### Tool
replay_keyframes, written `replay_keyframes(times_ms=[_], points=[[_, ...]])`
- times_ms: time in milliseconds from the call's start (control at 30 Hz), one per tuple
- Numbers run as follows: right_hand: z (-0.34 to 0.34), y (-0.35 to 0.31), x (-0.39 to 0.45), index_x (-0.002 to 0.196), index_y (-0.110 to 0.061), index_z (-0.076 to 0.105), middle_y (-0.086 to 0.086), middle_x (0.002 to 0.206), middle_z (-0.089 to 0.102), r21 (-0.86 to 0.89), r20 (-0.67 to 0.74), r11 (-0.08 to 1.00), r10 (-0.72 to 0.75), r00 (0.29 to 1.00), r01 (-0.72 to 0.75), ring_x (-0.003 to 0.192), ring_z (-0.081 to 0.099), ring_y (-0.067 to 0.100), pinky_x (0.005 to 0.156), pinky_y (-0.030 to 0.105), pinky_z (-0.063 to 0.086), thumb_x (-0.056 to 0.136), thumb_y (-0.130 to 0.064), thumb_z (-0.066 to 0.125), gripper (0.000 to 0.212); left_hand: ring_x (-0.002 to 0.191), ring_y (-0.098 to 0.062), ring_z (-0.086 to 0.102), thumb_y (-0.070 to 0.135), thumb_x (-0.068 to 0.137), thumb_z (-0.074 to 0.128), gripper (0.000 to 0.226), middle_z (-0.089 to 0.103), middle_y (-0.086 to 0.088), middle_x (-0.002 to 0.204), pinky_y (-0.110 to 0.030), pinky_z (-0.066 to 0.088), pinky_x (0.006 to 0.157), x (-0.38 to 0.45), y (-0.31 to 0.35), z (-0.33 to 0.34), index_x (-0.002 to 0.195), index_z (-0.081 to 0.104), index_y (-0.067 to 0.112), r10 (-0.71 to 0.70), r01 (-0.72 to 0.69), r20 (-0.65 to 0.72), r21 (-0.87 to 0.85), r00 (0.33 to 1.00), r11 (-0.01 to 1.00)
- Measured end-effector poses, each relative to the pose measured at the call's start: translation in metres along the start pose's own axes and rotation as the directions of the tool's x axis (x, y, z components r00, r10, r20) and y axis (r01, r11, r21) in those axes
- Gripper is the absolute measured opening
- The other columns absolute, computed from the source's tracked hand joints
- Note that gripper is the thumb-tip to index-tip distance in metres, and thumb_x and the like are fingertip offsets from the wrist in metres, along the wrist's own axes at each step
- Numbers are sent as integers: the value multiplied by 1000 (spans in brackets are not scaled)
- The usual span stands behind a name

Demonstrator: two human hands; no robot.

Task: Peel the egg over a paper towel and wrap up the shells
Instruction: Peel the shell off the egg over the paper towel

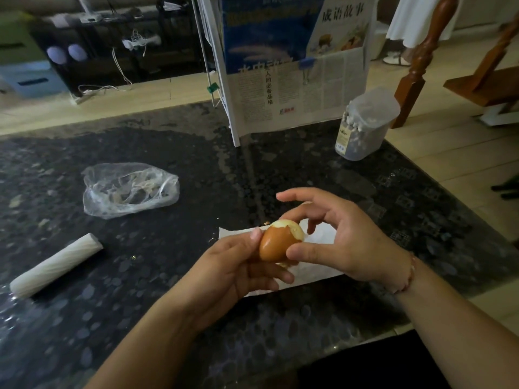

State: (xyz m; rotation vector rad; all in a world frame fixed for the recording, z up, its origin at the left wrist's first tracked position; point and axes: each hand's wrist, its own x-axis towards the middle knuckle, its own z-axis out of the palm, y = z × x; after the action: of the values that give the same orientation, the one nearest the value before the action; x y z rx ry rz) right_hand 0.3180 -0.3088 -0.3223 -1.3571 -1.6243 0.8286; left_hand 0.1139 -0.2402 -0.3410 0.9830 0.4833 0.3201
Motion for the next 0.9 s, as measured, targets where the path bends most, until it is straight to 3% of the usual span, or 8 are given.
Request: replay_keyframes(times_ms=[100,167,267,400,567,700,900], points=[[1,0,0,126,-37,55,-21,122,62,-55,-55,998,-41,998,38,113,58,10,82,21,49,77,-35,75,53,89,-22,72,33,87,59,41,72,-18,106,-29,59,78,0,-2,3,117,71,8,54,-60,-54,-117,997,991],[3,-1,0,121,-38,58,-21,127,56,-128,-133,988,-100,986,83,116,55,11,81,18,49,79,-35,72,45,95,-26,72,27,86,63,41,71,-21,113,-30,59,80,1,-4,4,122,68,9,96,-111,-112,-141,989,984],[4,-2,-1,111,-32,68,-12,118,57,-222,-182,965,-178,967,136,111,54,9,83,10,43,83,-32,71,28,100,-29,71,22,84,65,42,69,-22,119,-30,58,81,2,-5,7,124,67,11,146,-169,-162,-142,976,975],[6,-5,-1,99,-22,75,-2,112,58,-307,-181,933,-251,951,188,100,56,15,84,21,48,82,-21,71,17,101,-31,71,20,86,64,38,69,-23,117,-31,58,81,0,-5,7,123,67,12,141,-164,-163,-136,976,977],[8,-9,-1,94,-23,69,-7,113,52,-444,-123,881,-242,962,165,99,52,12,79,22,48,84,-22,71,11,101,-32,71,16,89,57,38,70,-21,116,-30,58,80,1,-7,3,126,64,11,163,-171,-193,-25,968,985],[9,-8,-1,93,-29,60,-12,116,42,-562,-38,812,-218,975,159,100,47,10,74,32,53,82,-24,72,17,107,-31,69,19,89,59,41,71,-15,119,-30,57,83,2,-8,-2,130,61,13,180,-159,-192,120,965,980],[8,-9,0,88,-27,59,-10,115,40,-623,6,757,-245,970,195,95,46,11,64,29,51,80,-25,73,16,109,-29,69,21,91,59,39,71,-11,119,-31,56,86,3,-8,-5,130,61,17,161,-122,-186,203,969,971]])
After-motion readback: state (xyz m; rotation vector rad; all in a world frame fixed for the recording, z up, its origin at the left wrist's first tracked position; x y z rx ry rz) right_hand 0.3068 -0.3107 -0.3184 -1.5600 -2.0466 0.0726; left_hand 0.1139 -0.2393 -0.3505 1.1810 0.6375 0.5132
